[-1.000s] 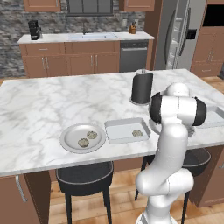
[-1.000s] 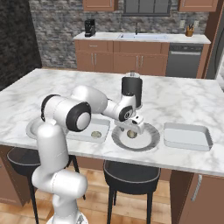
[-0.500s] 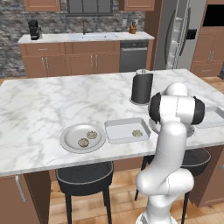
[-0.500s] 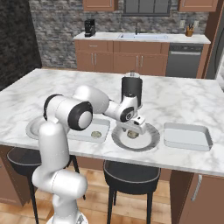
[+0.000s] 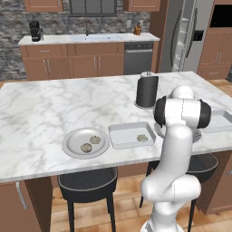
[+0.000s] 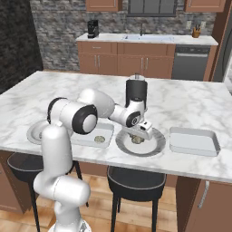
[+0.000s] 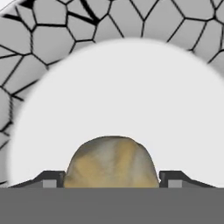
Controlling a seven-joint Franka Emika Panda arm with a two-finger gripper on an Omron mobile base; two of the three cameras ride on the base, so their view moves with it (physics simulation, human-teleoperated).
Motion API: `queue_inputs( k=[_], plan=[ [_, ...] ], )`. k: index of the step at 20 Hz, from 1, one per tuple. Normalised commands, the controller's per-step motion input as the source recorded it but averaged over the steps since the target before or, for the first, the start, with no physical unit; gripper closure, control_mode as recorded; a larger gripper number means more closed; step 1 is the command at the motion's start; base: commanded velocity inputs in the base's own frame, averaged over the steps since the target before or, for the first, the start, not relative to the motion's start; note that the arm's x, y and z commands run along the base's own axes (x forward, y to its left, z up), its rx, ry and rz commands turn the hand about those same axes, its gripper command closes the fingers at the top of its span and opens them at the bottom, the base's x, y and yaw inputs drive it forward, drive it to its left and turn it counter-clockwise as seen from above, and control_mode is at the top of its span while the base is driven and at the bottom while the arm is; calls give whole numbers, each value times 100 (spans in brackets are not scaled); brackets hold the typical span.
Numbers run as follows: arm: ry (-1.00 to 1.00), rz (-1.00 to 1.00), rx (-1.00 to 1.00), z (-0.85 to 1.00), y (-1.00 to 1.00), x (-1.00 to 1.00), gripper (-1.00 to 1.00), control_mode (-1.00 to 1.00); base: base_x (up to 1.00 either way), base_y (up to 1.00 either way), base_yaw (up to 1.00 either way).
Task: Place two dumplings into each of the tupperware containers and then place the containers in the fridge.
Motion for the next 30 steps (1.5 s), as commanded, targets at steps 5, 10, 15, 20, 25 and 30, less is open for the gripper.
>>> queue_inputs(
  k=[5,10,15,20,25,30],
  plan=[
    [-7,0,0,63,32,-67,100,-100,0,0,0],
    [-8,3,-1,93,88,-86,100,-100,0,0,0],
    [-10,8,-2,77,100,-82,100,-100,0,0,0],
    [-6,14,-1,29,100,-26,100,-100,0,0,0],
    [-4,21,0,1,100,39,100,-100,0,0,0],
    [0,20,1,0,90,98,100,-100,0,0,0]
  ],
)
